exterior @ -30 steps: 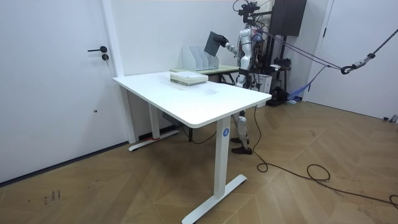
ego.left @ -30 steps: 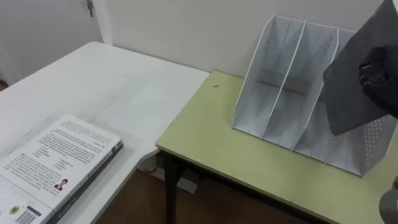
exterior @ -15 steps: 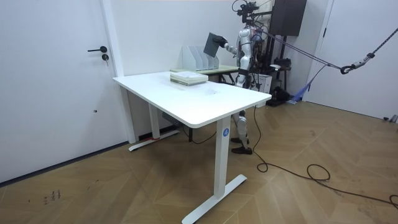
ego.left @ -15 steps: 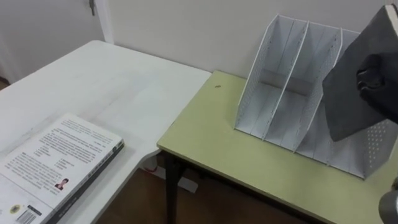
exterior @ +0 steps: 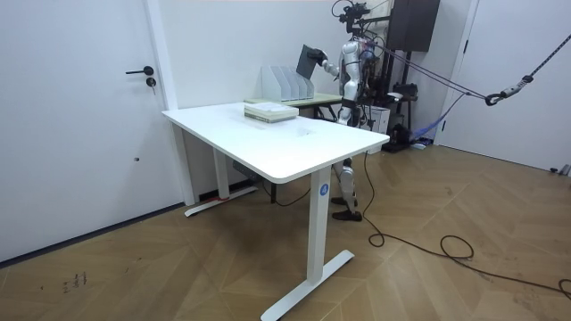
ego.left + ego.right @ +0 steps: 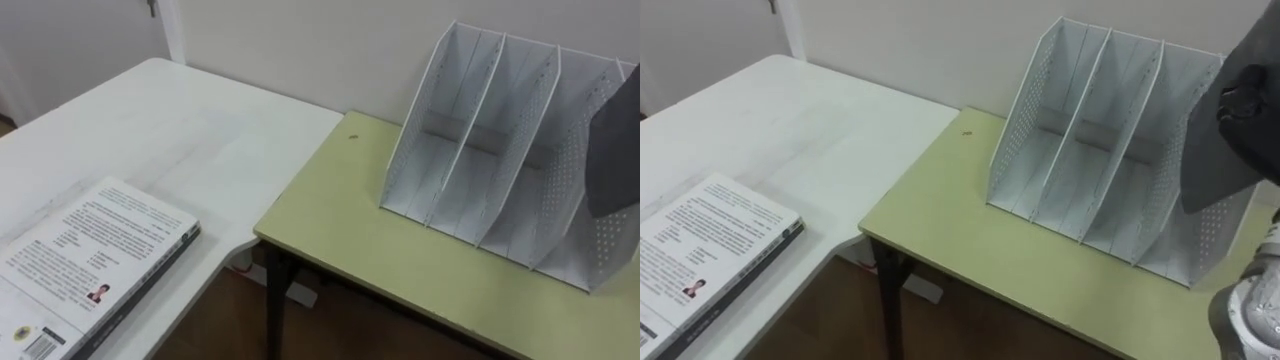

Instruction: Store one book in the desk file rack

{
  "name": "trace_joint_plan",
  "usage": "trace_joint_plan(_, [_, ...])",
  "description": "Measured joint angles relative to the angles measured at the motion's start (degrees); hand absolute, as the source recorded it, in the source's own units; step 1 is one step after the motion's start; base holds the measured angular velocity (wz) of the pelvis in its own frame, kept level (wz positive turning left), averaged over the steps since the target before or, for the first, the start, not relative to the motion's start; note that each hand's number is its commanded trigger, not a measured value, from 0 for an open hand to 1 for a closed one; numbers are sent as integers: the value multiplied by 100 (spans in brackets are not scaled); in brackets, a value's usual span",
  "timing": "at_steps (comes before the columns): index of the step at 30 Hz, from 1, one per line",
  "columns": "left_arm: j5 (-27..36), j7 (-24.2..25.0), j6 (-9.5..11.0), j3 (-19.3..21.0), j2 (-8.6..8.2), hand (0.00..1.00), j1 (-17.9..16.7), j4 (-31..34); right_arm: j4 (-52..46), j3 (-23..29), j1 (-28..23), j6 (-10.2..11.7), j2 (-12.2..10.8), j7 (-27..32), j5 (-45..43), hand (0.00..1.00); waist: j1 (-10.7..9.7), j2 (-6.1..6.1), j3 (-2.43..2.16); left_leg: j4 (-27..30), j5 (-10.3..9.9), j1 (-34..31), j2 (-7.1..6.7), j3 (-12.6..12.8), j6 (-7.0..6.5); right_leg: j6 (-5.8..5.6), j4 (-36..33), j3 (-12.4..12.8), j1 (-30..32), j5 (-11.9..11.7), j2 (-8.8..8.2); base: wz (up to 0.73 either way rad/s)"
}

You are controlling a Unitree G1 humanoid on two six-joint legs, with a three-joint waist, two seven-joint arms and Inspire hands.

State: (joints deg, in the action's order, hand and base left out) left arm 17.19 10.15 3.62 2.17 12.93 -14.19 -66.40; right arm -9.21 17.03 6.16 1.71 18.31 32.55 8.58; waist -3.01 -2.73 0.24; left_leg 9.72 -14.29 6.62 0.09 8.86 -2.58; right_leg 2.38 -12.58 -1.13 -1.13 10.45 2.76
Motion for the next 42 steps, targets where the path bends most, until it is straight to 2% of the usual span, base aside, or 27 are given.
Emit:
trace_joint_plan(14, [0, -69, -55, -7, -9, 0, 23, -3, 65, 0, 71, 0, 25, 129, 0, 100, 9, 42, -28, 7, 5, 1, 1, -24, 6, 0, 1, -20, -8, 0, -3, 0])
trace_joint_plan(18, [0, -71, -82, -4, -2, 0, 23, -6, 402, 0, 224, 1, 25, 112, 2, 100, 7, 34, -20, 15, 5, 49, 4, -21, 6, 1, 1, -27, -64, -1, -7, 0])
trace_joint_plan(20, [-1, -66, -94, -6, -4, 0, 24, 0, 499, -1, 234, -3, 25, 89, 15, 100, 24, 14, 0, 15, 5, 92, 3, -13, 6, 1, 8, -31, -110, 0, -8, 0])
trace_joint_plan(31, [-162, -29, -119, 17, -5, 0, 34, 21, 638, -3, 510, -45, 33, -90, -18, 100, 34, 40, 6, 53, 5, 53, -1, -6, 6, 0, 10, -72, -92, 0, -18, 0])
trace_joint_plan(35, [-182, 1, -131, 15, 3, 0, 72, 11, 825, -13, 641, -64, 179, -144, -16, 100, 72, 34, 8, 64, 5, 21, -1, -13, 6, 1, 8, -84, -81, 0, -20, 0])
trace_joint_plan(38, [-194, 2, -183, 16, 6, 0, 94, 26, 935, -12, 870, -175, 196, -151, -16, 100, 84, 22, 10, 68, 5, 20, 3, -21, 6, 1, 9, -82, -75, 0, -20, 0])
trace_joint_plan(42, [-350, 3, -198, 35, 16, 0, 95, 145, 1294, -12, 1090, -188, 314, -160, -17, 100, 157, 7, -7, 69, 5, 33, 11, -29, 6, 4, 3, -102, -89, -2, -26, 0])
